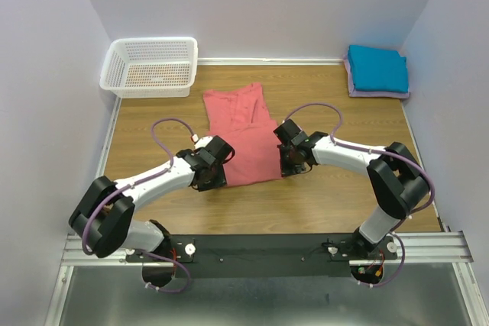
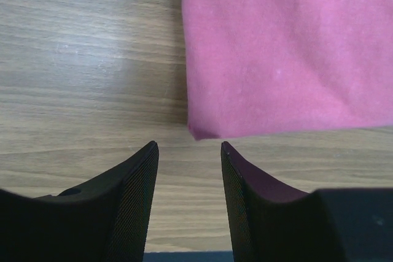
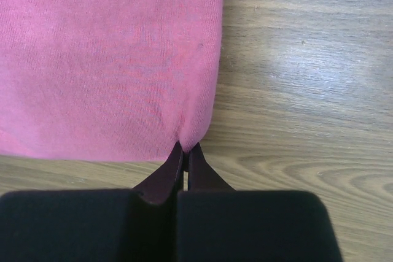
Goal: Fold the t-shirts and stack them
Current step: Fold the tshirt
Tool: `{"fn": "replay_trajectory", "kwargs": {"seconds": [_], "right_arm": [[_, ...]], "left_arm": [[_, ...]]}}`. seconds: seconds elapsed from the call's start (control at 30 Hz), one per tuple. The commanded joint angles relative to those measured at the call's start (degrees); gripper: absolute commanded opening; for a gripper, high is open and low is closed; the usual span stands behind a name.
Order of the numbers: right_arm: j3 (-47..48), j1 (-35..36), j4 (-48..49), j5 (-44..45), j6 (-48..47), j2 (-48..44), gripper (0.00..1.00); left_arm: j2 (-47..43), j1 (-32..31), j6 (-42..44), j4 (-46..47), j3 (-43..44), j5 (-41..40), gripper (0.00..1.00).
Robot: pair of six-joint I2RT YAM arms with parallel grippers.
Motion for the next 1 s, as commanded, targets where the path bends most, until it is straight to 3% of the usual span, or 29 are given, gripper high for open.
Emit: {"fn": "replay_trajectory", "kwargs": {"seconds": [0.0,0.37,0.7,0.97], "right_arm": [[-3.8,0.5,-5.3,2.3,-2.8,1.1,0.01],[-4.6,0.5,-4.6,1.7,-4.8,0.9,0.01],[-4.7,0.6,-4.6,1.6,-4.5,-0.1,0.01],[-4.3,0.5,-4.6,1.3,-4.7,0.1,0.01]], "left_arm": [[2.5,-0.5,-3.1,0.1,0.9,-3.9,0.53],[8.8,-0.8,-3.9,2.3,2.7,-5.0,0.52],[2.2,-1.7,-4.8,0.0,3.3,-2.8,0.51],[6.8,-1.7,-4.1,2.1,3.4,-3.3,0.51]]}}
